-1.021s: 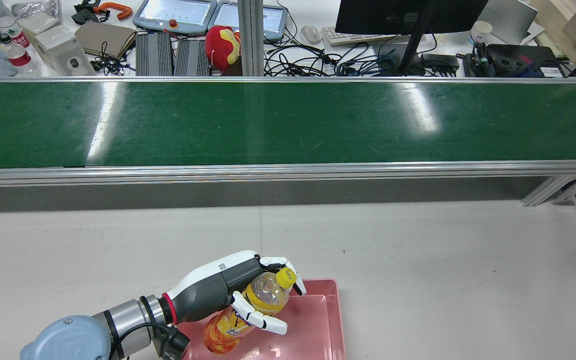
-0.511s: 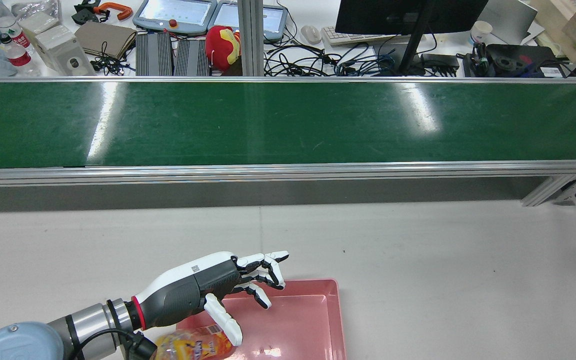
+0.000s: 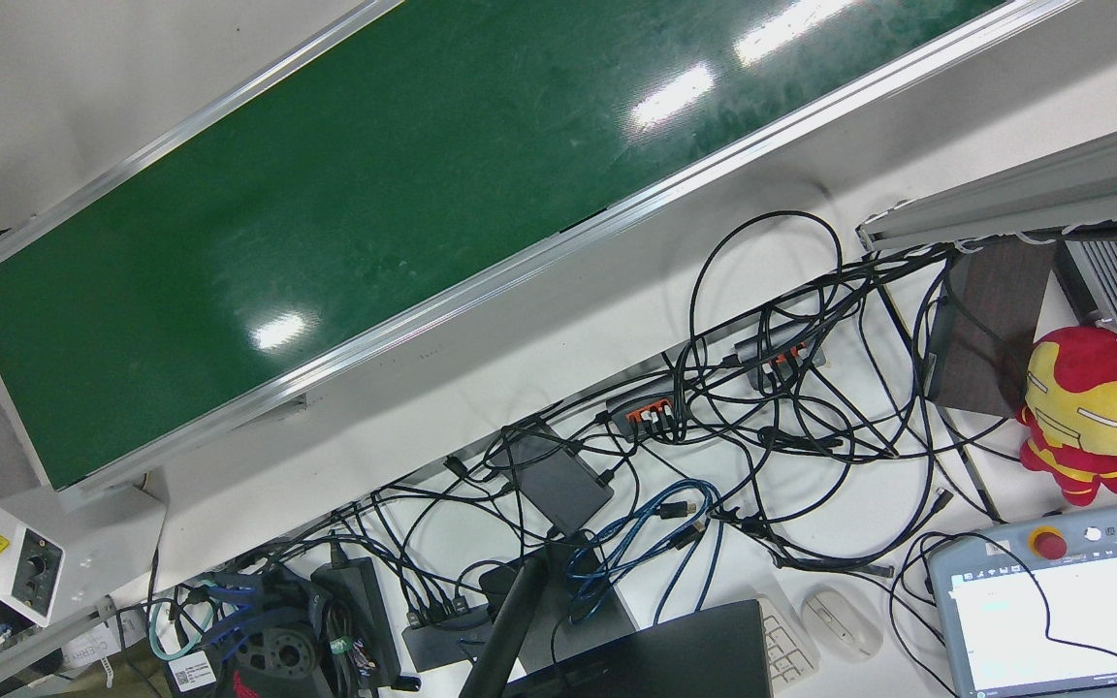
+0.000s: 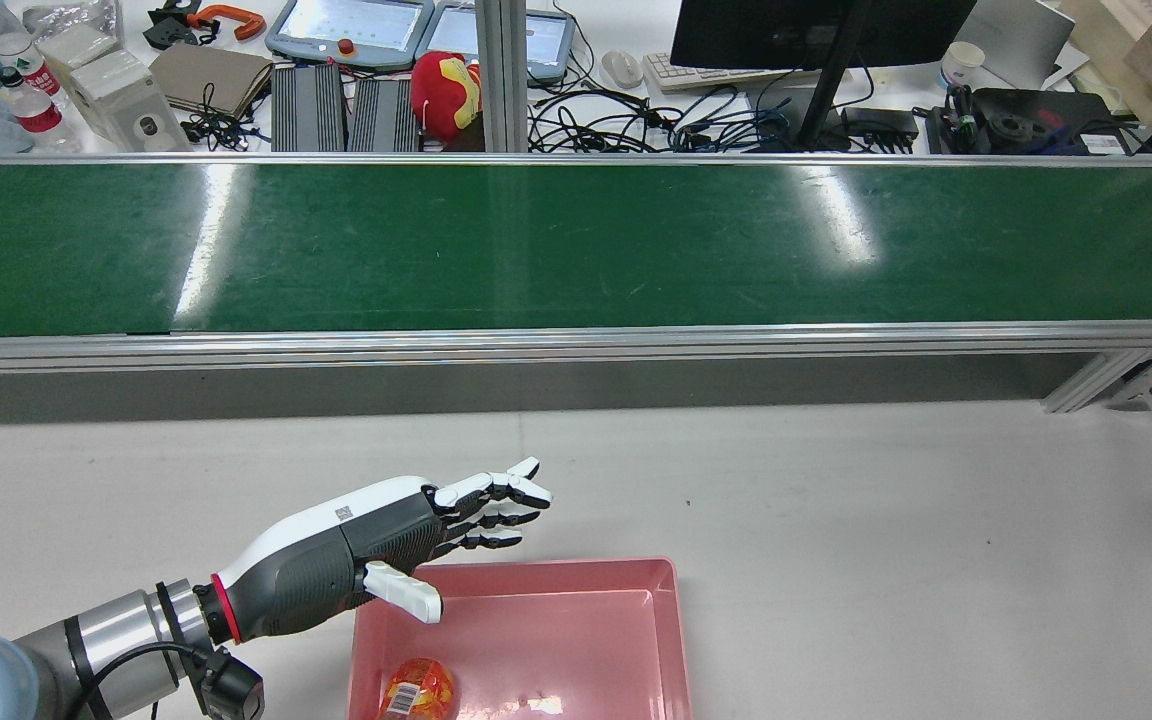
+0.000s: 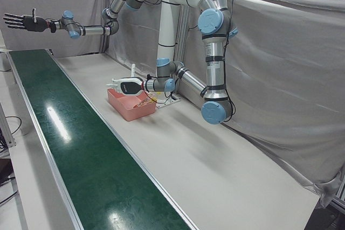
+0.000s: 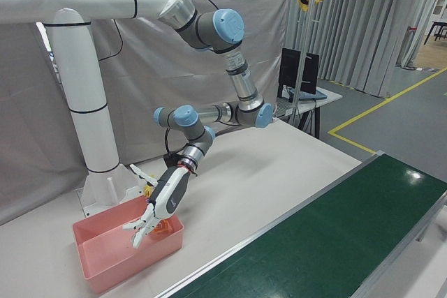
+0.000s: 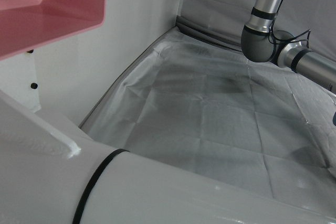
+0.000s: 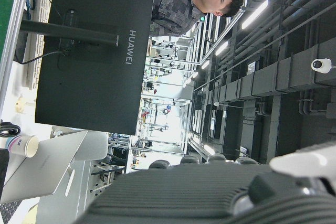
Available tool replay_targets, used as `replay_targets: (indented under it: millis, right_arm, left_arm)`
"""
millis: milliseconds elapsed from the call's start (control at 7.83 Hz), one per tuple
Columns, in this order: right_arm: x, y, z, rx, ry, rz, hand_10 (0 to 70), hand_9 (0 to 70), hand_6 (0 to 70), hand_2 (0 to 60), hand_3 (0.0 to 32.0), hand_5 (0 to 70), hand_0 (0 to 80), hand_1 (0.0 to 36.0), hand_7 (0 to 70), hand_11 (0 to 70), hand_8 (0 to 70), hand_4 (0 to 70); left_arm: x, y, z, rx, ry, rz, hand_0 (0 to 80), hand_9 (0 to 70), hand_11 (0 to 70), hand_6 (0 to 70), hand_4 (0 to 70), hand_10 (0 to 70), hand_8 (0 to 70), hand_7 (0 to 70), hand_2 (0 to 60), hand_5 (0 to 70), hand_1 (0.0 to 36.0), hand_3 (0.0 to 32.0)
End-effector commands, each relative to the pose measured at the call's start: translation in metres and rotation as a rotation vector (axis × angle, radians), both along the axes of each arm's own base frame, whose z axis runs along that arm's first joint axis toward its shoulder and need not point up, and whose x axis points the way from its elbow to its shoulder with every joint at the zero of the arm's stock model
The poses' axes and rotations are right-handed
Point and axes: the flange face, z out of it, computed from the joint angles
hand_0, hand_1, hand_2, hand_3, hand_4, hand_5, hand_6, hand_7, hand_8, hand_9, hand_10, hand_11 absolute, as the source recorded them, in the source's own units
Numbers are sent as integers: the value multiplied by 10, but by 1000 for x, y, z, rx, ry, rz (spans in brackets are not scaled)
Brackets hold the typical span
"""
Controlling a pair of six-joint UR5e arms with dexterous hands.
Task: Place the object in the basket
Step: 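Open the left hand fingers to release the bottle in the basket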
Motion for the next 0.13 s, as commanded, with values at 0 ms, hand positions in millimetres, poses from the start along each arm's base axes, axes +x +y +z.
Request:
replay_targets:
  millis: [0]
  right_arm:
    - [0,0,0,0,0,0,0,0,0,0,0,0,0,0,0,0,0,0]
  left_arm:
    - [-33,-21,-11,2,24,-60,282,133,140,0,26,99,105,1,0,293,0,0]
